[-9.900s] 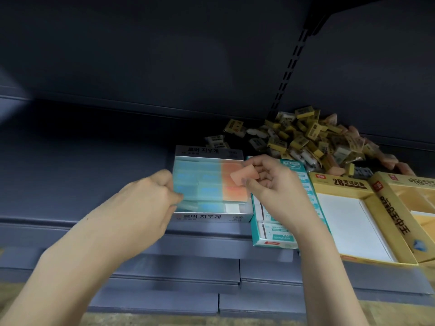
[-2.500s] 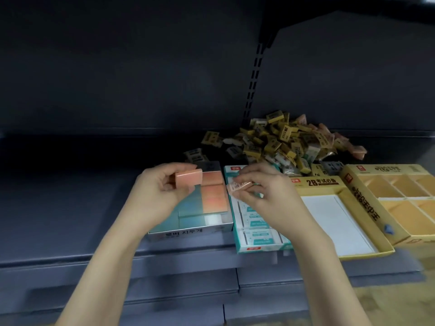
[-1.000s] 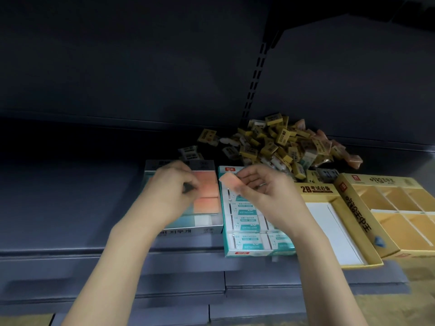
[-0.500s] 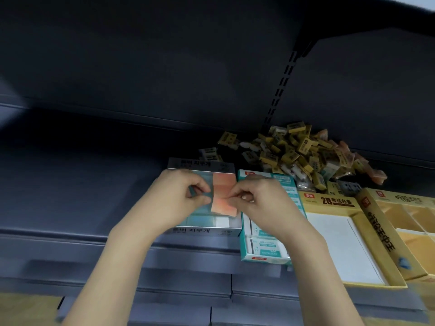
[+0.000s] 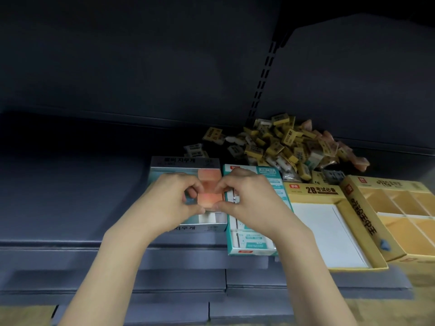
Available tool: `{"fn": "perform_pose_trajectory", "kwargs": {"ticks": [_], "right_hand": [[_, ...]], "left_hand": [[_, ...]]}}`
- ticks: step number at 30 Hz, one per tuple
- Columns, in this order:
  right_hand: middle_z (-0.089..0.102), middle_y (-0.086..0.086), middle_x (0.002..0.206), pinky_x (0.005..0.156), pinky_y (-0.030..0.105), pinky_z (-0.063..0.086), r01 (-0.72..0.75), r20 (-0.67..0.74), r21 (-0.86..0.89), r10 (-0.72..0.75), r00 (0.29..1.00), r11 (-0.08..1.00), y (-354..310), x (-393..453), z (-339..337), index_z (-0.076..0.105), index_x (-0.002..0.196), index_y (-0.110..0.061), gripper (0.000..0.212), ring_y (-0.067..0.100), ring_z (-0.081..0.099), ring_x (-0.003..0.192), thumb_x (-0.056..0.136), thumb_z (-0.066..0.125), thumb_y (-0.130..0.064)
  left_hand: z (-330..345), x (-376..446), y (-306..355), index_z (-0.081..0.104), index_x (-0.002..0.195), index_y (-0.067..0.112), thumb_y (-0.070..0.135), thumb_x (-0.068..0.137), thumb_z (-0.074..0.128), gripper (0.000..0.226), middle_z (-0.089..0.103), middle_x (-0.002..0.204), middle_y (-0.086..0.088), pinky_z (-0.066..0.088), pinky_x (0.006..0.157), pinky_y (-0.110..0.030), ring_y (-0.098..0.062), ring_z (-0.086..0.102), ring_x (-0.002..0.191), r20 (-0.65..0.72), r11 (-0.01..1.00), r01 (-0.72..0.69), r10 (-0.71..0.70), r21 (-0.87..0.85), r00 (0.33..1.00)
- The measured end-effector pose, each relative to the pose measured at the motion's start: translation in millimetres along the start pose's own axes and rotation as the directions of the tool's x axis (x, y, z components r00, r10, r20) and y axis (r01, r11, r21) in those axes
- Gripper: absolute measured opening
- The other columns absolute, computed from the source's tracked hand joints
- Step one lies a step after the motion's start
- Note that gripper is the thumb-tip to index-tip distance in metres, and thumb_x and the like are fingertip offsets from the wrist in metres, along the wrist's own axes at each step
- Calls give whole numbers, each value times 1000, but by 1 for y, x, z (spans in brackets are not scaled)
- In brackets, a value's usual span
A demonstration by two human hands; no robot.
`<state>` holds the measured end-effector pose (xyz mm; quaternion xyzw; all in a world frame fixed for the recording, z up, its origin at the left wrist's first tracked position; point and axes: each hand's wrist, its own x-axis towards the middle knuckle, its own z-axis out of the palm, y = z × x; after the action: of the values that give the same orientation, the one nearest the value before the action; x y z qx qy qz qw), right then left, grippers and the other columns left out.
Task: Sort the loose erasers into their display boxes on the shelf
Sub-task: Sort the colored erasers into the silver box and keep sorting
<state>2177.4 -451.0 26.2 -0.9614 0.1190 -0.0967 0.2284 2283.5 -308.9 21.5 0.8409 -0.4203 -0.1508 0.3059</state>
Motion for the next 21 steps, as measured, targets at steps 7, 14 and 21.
{"fn": "perform_pose_trajectory", "kwargs": {"ticks": [7,14,21], "right_hand": [[60,-5,93,86,39,45,23,-46,77,-20,999,997,7,-4,-5,69,93,-21,13,12,55,90,82,67,-28],[63,-1,94,78,39,50,-2,-144,64,11,989,998,36,-20,-21,70,93,-17,11,15,58,85,88,60,-16],[63,-1,93,79,42,48,-61,-212,-21,55,976,998,86,-46,-40,68,91,-16,13,19,56,91,88,57,-12]], "left_hand": [[-4,0,4,54,79,40,30,68,80,30,58,80,17,43,64,-19,-2,54,70,13,1000,16,-17,18,1000],[-3,13,28,58,90,29,24,83,66,11,60,82,14,40,64,-23,-5,53,66,-76,993,13,-4,118,997],[25,40,72,66,100,21,22,87,60,15,63,90,10,49,76,-29,-11,58,79,-54,985,-88,98,151,994]]}}
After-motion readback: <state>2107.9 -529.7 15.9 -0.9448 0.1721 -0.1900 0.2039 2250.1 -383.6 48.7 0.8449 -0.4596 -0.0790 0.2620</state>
